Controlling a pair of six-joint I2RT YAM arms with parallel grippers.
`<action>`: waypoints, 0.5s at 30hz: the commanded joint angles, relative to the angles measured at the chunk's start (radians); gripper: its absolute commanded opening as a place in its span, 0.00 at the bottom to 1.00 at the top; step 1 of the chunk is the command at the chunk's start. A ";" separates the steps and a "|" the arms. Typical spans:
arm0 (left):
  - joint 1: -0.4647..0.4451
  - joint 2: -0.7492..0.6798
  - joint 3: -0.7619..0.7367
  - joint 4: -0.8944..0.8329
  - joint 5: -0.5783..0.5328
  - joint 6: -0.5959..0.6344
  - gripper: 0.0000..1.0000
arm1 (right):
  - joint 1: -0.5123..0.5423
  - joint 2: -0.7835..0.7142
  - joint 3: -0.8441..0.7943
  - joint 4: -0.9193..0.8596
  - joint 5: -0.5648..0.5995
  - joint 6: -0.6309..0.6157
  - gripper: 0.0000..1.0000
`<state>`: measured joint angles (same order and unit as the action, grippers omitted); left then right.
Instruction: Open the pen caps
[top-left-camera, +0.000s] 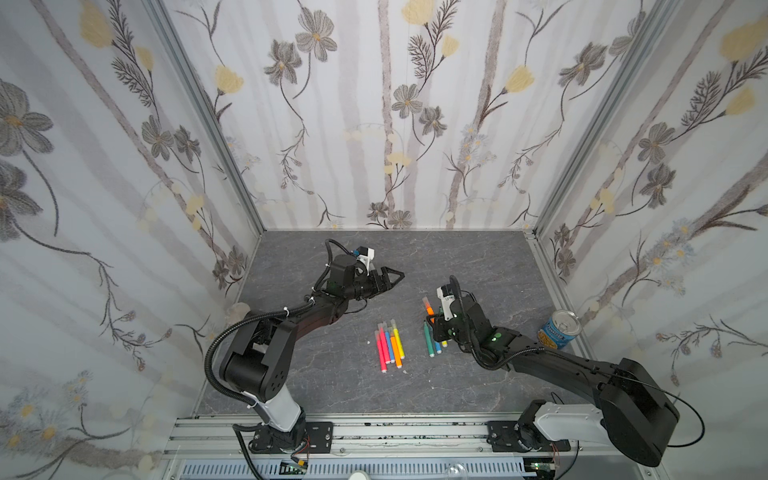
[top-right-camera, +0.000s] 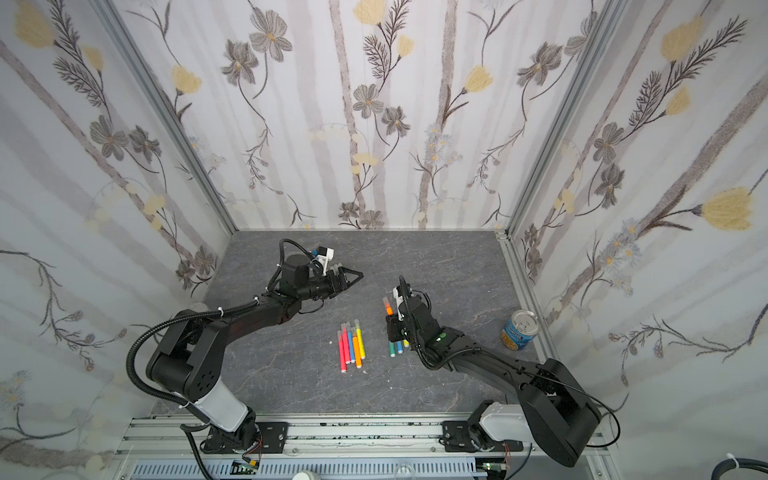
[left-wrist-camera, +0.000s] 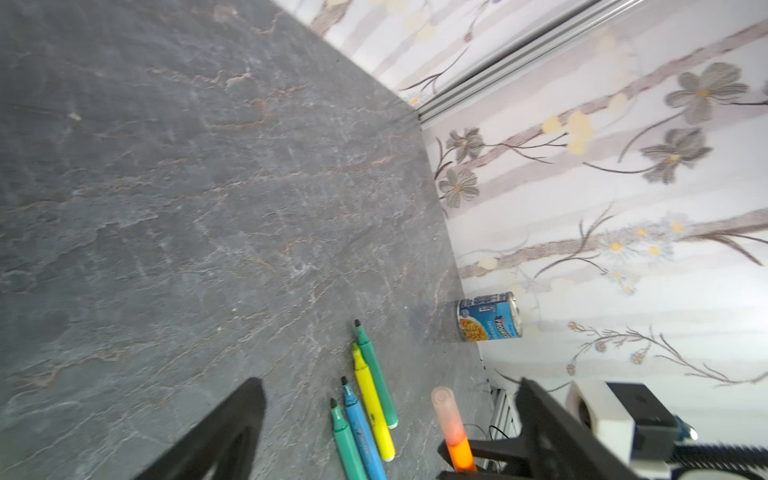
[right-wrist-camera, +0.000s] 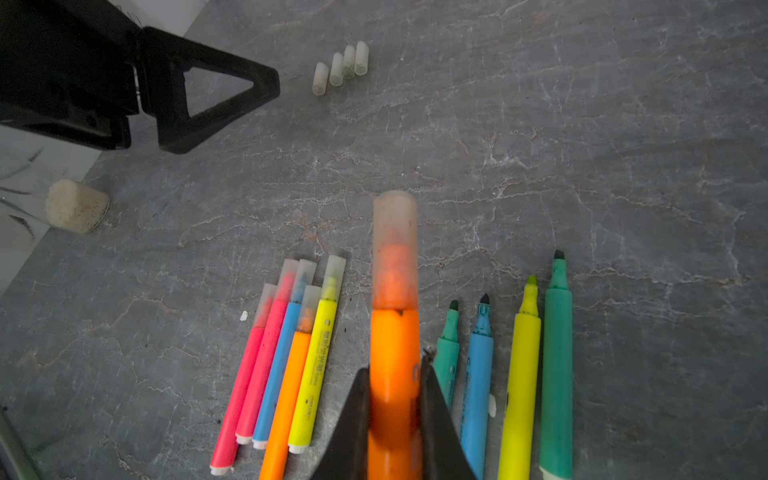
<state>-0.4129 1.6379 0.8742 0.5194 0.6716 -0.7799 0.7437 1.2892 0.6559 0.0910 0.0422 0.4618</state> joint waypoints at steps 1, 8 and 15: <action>-0.025 -0.025 -0.014 0.121 0.026 -0.051 1.00 | -0.009 0.021 0.031 0.013 -0.040 -0.024 0.00; -0.115 0.022 0.011 0.066 -0.004 -0.059 0.93 | -0.011 0.060 0.070 0.042 -0.061 -0.023 0.00; -0.140 0.163 -0.036 0.346 0.071 -0.274 0.65 | -0.017 0.077 0.069 0.090 -0.048 -0.036 0.00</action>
<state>-0.5480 1.7645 0.8520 0.6727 0.6918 -0.9249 0.7288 1.3605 0.7235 0.1226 -0.0013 0.4370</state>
